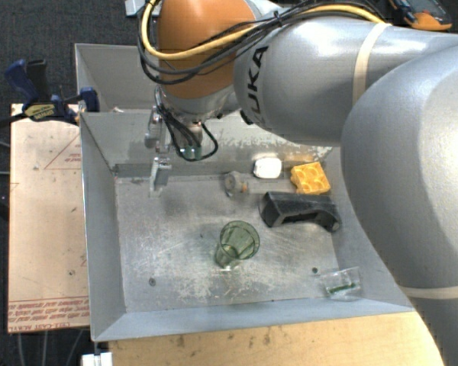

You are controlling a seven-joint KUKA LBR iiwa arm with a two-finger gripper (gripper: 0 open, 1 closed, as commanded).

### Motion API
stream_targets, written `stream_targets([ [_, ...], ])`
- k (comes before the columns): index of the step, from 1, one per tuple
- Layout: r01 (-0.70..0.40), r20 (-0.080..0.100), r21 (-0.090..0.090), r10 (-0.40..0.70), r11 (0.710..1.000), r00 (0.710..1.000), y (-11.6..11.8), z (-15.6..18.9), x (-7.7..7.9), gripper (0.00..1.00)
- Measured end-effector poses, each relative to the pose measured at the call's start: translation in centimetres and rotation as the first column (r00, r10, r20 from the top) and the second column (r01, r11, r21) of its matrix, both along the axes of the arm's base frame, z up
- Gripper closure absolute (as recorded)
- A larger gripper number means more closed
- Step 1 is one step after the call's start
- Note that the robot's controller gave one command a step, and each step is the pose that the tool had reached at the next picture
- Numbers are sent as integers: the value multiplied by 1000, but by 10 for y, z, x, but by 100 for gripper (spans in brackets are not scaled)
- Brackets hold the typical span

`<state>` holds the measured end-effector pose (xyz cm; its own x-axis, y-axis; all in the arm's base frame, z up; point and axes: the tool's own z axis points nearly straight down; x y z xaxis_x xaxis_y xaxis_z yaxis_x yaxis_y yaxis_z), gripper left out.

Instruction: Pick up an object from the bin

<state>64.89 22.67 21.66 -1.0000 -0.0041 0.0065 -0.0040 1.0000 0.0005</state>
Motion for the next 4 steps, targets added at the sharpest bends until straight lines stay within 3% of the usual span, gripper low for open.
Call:
stream_targets([
  [1,3,8,1,-3,1000,1000,-1,5,2,0],
  [2,7,14,3,-8,1000,1000,7,-52,2,0],
  [3,-97,7,1,97,995,995,-9,-97,3,0],
  [4,-79,6,0,79,997,997,12,-96,0,0],
])
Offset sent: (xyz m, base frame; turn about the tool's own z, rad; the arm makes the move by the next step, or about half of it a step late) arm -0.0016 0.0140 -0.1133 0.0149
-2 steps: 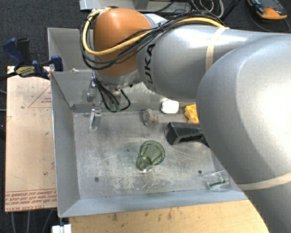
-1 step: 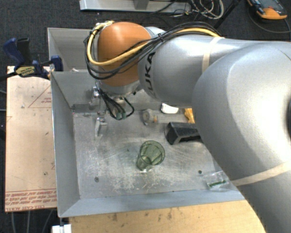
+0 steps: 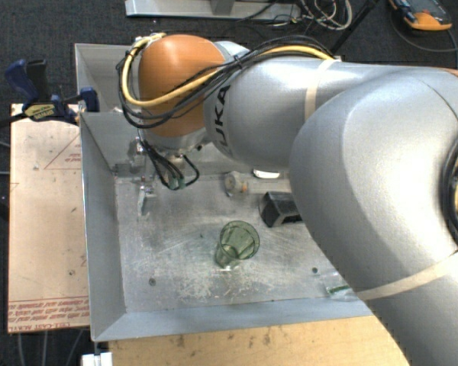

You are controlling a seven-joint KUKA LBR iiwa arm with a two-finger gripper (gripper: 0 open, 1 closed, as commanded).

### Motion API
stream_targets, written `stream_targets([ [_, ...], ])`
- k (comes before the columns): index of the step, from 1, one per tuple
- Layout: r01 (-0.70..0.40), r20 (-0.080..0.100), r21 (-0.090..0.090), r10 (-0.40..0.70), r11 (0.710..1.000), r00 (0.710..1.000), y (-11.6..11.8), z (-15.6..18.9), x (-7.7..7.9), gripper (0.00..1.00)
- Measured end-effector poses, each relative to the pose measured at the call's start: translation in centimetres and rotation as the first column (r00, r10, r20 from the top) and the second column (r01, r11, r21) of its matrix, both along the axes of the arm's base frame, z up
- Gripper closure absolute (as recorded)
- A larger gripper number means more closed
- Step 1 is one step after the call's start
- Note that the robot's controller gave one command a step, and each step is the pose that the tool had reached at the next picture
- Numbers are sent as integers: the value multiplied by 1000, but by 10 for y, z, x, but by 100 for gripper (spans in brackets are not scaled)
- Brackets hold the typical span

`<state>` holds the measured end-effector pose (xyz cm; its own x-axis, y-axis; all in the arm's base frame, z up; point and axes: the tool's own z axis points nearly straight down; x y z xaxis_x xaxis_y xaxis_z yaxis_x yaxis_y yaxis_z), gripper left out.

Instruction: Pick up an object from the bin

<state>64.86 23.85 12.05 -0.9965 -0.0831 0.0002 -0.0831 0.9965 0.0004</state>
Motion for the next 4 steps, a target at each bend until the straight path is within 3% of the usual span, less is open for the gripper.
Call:
stream_targets([
  [1,61,5,4,-61,998,998,12,-15,-2,0],
  [2,31,1,1,-31,1000,1000,-54,-24,3,0],
  [3,87,0,-1,-87,996,996,-74,-17,-21,0],
  [4,40,1,4,-40,999,999,-111,-19,-13,0],
])
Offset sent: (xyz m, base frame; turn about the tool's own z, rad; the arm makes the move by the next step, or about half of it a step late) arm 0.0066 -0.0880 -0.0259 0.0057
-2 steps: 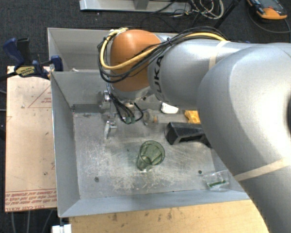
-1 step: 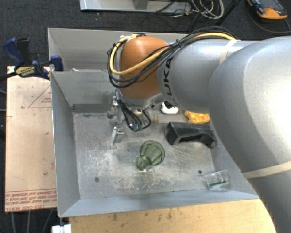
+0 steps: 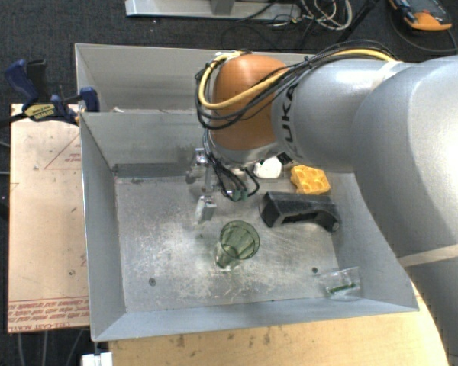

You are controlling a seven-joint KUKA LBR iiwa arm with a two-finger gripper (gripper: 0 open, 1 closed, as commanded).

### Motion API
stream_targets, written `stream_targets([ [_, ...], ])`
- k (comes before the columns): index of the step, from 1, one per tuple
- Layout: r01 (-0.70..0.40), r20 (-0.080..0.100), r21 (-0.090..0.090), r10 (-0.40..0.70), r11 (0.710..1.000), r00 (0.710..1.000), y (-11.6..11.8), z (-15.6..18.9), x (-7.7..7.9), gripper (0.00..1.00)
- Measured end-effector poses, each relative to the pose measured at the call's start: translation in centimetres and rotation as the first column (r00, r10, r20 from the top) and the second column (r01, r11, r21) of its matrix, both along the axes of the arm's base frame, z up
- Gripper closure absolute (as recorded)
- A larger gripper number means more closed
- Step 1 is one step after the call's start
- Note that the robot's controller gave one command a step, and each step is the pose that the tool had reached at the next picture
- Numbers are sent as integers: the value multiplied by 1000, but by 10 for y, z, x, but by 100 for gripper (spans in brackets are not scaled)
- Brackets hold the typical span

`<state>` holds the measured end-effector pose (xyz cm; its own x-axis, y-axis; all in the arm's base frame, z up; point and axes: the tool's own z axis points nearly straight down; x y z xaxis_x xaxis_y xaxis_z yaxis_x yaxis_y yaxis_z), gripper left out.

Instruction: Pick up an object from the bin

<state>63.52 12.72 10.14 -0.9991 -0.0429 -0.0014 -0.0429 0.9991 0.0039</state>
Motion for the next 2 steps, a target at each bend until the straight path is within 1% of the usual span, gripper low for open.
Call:
stream_targets([
  [1,6,-8,-9,-7,1000,1000,-5,42,-20,0],
  [2,-2,-2,-4,2,1000,1000,8,59,-24,0],
])
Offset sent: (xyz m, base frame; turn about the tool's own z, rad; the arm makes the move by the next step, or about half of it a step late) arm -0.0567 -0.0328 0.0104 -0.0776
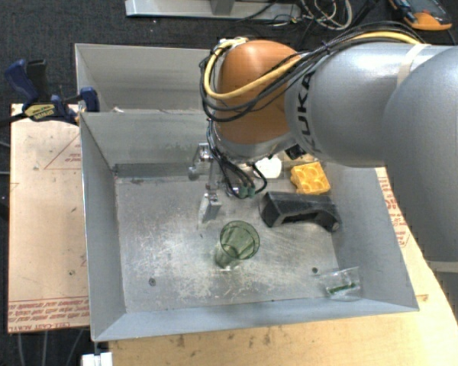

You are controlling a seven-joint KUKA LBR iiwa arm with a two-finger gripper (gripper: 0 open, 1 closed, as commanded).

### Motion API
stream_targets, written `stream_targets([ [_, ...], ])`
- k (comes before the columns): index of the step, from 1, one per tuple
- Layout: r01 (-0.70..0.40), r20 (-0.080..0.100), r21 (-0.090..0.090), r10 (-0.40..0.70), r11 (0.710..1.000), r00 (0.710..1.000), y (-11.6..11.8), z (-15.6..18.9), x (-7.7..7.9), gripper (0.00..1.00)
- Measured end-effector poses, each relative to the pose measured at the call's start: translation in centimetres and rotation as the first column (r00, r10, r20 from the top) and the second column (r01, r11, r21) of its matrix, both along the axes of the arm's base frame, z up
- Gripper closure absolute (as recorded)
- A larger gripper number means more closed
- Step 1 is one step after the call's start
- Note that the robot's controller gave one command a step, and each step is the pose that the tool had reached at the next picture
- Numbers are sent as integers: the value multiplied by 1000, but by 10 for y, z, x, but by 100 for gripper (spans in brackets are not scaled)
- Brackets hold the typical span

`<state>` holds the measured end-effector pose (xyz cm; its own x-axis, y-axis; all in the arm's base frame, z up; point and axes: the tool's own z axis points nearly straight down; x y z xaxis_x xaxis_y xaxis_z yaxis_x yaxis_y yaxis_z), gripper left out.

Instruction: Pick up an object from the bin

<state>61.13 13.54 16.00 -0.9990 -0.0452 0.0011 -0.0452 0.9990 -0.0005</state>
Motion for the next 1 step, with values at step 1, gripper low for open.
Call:
stream_targets([
  [1,-212,5,3,212,977,977,-32,27,8,0],
])
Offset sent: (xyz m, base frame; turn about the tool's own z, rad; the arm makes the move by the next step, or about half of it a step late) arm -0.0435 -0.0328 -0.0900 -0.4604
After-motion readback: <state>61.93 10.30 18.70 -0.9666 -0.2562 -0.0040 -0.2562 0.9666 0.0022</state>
